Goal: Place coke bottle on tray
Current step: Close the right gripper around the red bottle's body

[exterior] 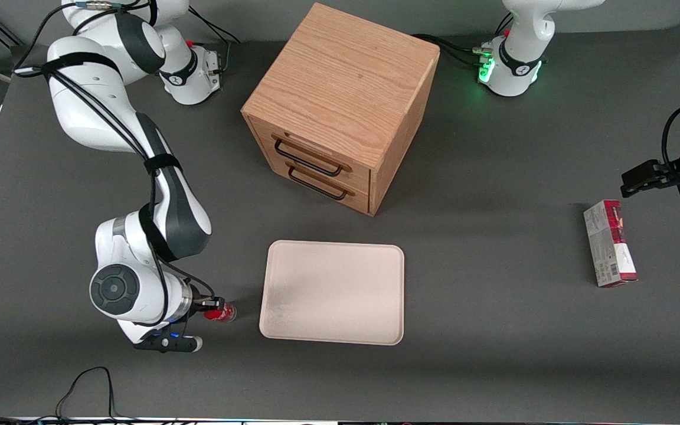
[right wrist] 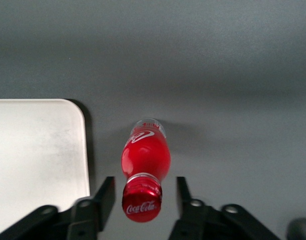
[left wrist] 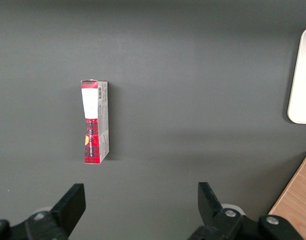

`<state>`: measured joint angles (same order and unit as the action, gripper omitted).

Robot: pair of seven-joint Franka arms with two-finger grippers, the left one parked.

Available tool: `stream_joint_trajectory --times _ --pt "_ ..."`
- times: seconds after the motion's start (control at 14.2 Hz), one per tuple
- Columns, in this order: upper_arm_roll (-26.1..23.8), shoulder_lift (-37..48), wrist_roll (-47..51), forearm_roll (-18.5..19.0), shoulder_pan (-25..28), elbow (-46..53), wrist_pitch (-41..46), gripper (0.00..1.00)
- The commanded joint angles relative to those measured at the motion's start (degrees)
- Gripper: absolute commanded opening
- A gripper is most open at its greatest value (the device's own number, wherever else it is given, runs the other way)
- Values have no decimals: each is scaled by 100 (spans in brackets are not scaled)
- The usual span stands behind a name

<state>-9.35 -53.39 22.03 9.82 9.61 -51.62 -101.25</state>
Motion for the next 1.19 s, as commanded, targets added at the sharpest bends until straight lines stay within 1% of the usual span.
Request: stream_joint_trajectory --times 0.0,0.28,0.42,0.63,0.7,0.77,0.91,0.98,1.12 --pt "-32 -92 143 90 -29 152 -35 0" --pt "-32 -57 161 90 -29 144 35 0" --pt "-58 31 222 90 -29 152 331 0" --pt "-67 714 100 3 -117 144 1297 0" --pt "-67 925 -14 -180 -256 135 1614 0" --pt "-67 1180 -198 -321 -310 117 1965 0" --pt "-50 1716 -672 -349 -363 -31 2599 0" --pt "-41 1988 -909 -366 -441 -145 2888 0" --pt "-15 2638 -1235 -471 -486 -697 3093 0"
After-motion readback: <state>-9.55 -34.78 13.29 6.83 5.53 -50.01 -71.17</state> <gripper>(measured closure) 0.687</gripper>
